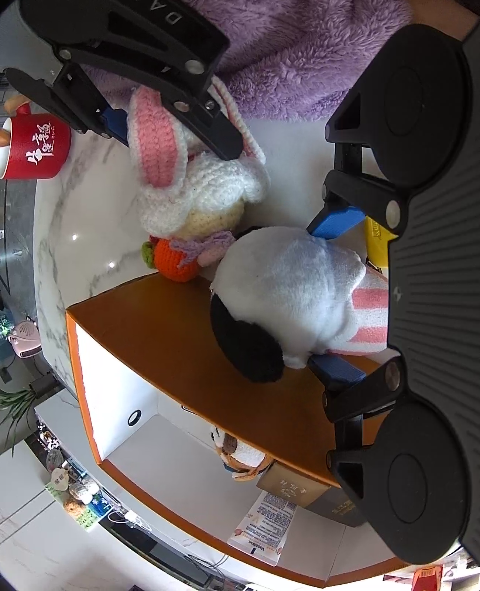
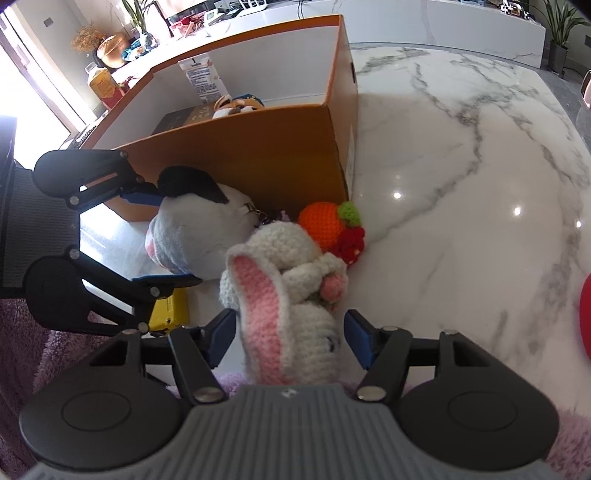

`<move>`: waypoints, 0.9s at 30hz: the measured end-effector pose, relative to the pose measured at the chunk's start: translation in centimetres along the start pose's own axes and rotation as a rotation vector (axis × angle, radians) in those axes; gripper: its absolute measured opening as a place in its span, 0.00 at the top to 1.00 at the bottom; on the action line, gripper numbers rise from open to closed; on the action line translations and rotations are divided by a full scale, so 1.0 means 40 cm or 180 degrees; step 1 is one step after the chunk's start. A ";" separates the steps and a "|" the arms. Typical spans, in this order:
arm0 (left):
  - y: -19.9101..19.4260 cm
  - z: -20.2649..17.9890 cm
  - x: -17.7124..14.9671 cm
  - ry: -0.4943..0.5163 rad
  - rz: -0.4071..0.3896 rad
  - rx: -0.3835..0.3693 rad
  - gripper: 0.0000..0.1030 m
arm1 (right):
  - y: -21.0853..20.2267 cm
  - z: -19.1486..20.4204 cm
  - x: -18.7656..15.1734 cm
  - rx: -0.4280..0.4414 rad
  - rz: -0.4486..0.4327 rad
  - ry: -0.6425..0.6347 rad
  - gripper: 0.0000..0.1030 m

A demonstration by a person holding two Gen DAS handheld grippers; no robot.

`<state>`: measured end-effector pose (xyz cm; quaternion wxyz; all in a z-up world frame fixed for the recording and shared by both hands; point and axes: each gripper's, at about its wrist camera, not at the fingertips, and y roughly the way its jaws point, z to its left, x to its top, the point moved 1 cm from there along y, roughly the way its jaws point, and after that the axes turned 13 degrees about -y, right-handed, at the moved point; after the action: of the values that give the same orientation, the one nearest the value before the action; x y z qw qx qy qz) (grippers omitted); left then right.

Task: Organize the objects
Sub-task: 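Close the left tool on the white plush while the right tool holds the bunny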

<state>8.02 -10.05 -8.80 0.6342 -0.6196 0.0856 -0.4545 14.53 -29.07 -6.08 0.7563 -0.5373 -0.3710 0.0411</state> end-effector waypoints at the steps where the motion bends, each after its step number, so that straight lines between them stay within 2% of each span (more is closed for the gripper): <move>1: 0.001 -0.003 -0.002 0.0007 -0.0006 0.0022 0.23 | 0.004 0.003 0.002 0.0002 0.0010 -0.0022 0.34; 5: 0.008 -0.015 -0.006 -0.0041 -0.0024 0.0111 0.23 | 0.020 0.022 0.009 -0.0036 0.0055 -0.0147 0.34; 12: 0.008 -0.046 -0.017 -0.0074 -0.0120 0.0329 0.28 | 0.027 0.033 0.007 -0.0089 0.0101 -0.0224 0.41; 13: 0.005 -0.047 -0.018 -0.0118 -0.0134 0.0353 0.30 | 0.027 0.034 0.007 -0.0098 0.0102 -0.0225 0.42; 15: 0.002 -0.042 -0.013 -0.0244 -0.0151 0.0381 0.32 | 0.026 0.036 0.004 -0.0120 0.0125 -0.0222 0.54; 21: -0.049 -0.037 -0.024 -0.0644 -0.0289 0.0390 0.33 | 0.006 0.048 -0.008 -0.0190 0.0054 -0.0244 0.56; 27: -0.120 -0.019 -0.027 -0.1042 -0.0481 0.0337 0.34 | -0.044 0.053 -0.019 -0.0124 -0.0125 -0.0116 0.56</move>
<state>4.62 -8.99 -5.30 0.6354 -0.6558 -0.0896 -0.3978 12.10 -28.48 -4.66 0.7394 -0.5438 -0.3960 0.0288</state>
